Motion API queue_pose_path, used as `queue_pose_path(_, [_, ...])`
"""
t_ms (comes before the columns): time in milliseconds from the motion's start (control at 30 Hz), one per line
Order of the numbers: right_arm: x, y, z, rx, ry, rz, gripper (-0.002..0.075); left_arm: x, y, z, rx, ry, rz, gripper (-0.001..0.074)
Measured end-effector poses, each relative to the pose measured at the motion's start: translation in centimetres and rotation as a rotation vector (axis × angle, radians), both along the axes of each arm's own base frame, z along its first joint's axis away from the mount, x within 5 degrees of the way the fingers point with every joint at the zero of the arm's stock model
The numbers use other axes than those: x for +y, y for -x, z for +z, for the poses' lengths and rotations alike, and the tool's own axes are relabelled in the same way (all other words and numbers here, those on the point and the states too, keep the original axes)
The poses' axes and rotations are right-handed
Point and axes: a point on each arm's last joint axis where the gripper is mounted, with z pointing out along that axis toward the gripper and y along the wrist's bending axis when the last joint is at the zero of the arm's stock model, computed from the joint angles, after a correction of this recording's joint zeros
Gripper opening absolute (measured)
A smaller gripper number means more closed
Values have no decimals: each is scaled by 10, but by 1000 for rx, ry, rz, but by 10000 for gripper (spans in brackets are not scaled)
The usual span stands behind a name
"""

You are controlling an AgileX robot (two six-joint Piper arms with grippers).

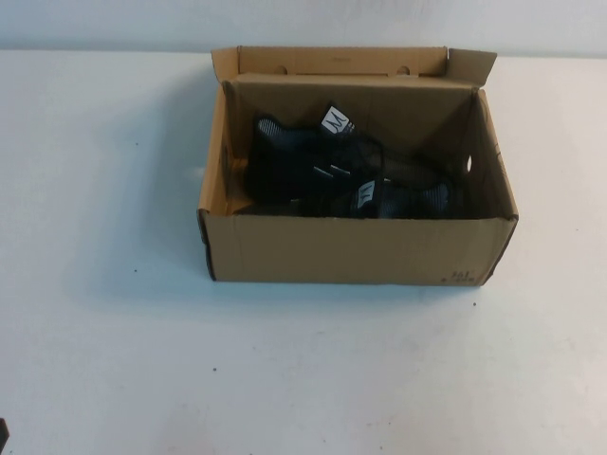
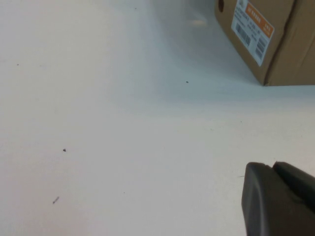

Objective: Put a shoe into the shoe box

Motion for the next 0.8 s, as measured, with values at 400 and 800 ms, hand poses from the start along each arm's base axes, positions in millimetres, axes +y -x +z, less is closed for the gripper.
queue_pose_path(400, [-7, -5, -87, 50, -23, -137, -16, 0, 0, 0, 0, 0, 0, -4])
queue_pose_path(800, [-9, -10, -134, 182, -117, -192, -16, 0, 0, 0, -1, -4, 0, -4])
